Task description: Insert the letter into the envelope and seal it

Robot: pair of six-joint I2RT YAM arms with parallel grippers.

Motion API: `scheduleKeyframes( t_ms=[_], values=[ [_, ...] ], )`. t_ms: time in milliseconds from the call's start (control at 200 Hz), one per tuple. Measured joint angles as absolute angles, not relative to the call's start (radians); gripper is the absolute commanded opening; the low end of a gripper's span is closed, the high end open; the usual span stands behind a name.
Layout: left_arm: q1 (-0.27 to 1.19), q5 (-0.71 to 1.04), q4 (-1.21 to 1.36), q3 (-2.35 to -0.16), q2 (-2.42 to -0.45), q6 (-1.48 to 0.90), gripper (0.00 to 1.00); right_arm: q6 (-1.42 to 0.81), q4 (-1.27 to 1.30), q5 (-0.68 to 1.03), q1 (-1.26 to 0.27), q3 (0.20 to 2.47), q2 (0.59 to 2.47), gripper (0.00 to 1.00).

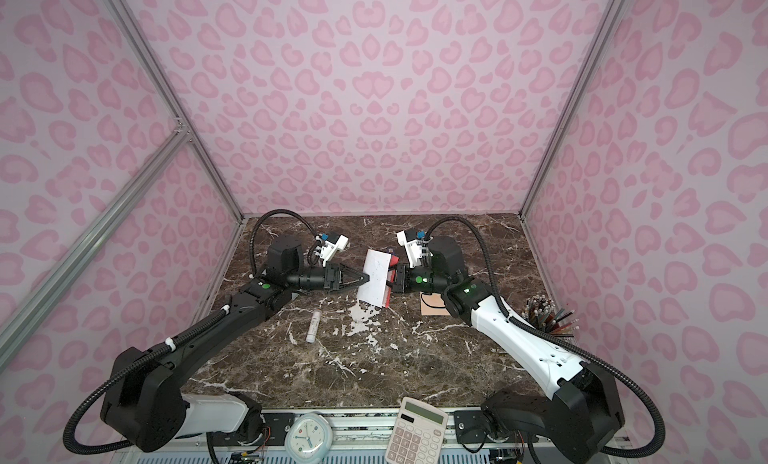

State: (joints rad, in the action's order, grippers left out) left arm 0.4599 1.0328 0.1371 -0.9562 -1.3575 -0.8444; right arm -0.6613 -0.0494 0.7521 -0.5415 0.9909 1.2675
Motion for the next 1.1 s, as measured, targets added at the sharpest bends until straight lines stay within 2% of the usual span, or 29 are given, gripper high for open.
scheduleKeyframes(
  t_ms=[90, 110, 280, 425, 475, 520, 585, 665, 885, 1100],
  values=[
    [0.46, 1.034, 0.137, -0.955, -1.357, -0.849, 0.38, -0.662, -0.049, 0.752, -0.542, 0.988, 1.267, 0.0],
    [0.46, 1.036, 0.137, -0.955, -1.357, -0.849, 0.33, -0.661, -0.047, 0.752, -0.542, 0.987, 1.267, 0.0],
    [0.46, 1.04, 0.138, -0.952, -1.357, -0.859, 0.21, -0.664, -0.047, 0.752, -0.542, 0.984, 1.267, 0.0],
    [0.46, 1.038, 0.13, -0.952, -1.352, -0.842, 0.13, -0.662, -0.048, 0.751, -0.542, 0.983, 1.264, 0.05],
    [0.46, 1.032, 0.119, -0.954, -1.35, -0.831, 0.09, -0.662, -0.049, 0.751, -0.542, 0.983, 1.262, 0.1],
    [0.46, 1.024, 0.099, -0.96, -1.348, -0.815, 0.05, -0.66, -0.05, 0.748, -0.541, 0.983, 1.259, 0.17],
    [0.46, 1.007, 0.066, -0.972, -1.343, -0.789, 0.04, -0.65, -0.055, 0.736, -0.538, 0.983, 1.255, 0.34],
    [0.46, 0.979, 0.013, -0.992, -1.331, -0.751, 0.04, -0.625, -0.078, 0.725, -0.526, 0.983, 1.242, 0.47],
    [0.46, 0.86, -0.199, -1.082, -1.301, -0.594, 0.04, -0.475, -0.231, 0.646, -0.421, 0.994, 1.131, 0.59],
    [0.459, 0.733, -0.365, -1.117, -1.252, -0.44, 0.04, -0.272, -0.334, 0.603, -0.374, 1.02, 1.024, 0.66]
  ],
)
